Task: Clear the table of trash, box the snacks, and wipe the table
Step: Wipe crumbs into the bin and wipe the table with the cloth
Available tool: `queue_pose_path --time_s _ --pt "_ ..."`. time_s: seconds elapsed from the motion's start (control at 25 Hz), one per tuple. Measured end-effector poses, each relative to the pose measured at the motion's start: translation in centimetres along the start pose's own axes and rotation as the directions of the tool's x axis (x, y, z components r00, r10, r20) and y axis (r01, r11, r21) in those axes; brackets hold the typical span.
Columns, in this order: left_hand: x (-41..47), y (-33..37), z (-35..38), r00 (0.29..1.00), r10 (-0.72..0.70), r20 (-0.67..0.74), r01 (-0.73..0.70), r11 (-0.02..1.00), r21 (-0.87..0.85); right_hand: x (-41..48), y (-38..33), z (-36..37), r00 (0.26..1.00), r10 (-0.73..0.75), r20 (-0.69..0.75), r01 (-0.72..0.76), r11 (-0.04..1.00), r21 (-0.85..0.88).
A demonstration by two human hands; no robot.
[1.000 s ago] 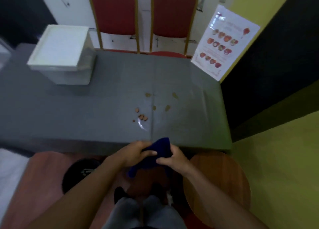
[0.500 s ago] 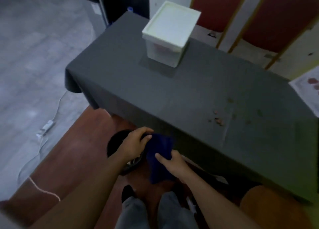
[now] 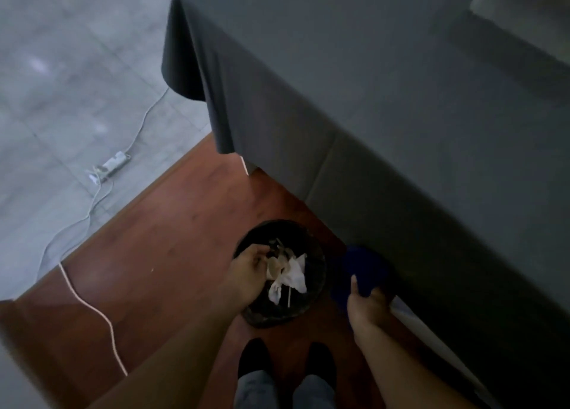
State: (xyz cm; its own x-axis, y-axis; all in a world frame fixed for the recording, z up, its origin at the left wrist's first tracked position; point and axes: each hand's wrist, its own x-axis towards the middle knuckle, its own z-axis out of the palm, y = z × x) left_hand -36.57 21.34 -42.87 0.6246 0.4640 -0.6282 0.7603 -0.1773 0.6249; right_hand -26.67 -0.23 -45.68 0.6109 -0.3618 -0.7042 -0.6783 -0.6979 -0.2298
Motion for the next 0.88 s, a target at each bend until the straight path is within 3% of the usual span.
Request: queue_pose_path --time_s 0.28,0.44,0.6,0.72,0.88 --pt "10.2 -10.6 4.8 0.962 -0.237 -0.133 0.248 0.966 0.076 10.0 2.7 11.1 0.993 0.099 0.067 -0.099 0.995 -0.009" --pt "10.3 -11.9 4.9 0.955 -0.280 -0.097 0.269 0.956 -0.114 11.1 3.9 12.2 0.968 0.126 0.218 -0.134 0.991 0.022" --pt "9.0 -10.9 3.6 0.942 -0.275 -0.194 0.261 0.961 -0.096 9.7 3.3 9.6 0.959 0.135 0.249 -0.173 0.975 0.136" --pt "5.6 -7.5 1.5 0.943 -0.288 -0.166 0.279 0.957 -0.075 5.3 2.8 4.7 0.970 0.110 0.219 -0.153 0.970 0.187" --pt "-1.3 -2.3 -1.8 0.985 -0.071 -0.158 0.089 0.990 0.110 -3.0 3.0 -3.5 0.986 0.009 0.165 -0.054 0.961 0.271"
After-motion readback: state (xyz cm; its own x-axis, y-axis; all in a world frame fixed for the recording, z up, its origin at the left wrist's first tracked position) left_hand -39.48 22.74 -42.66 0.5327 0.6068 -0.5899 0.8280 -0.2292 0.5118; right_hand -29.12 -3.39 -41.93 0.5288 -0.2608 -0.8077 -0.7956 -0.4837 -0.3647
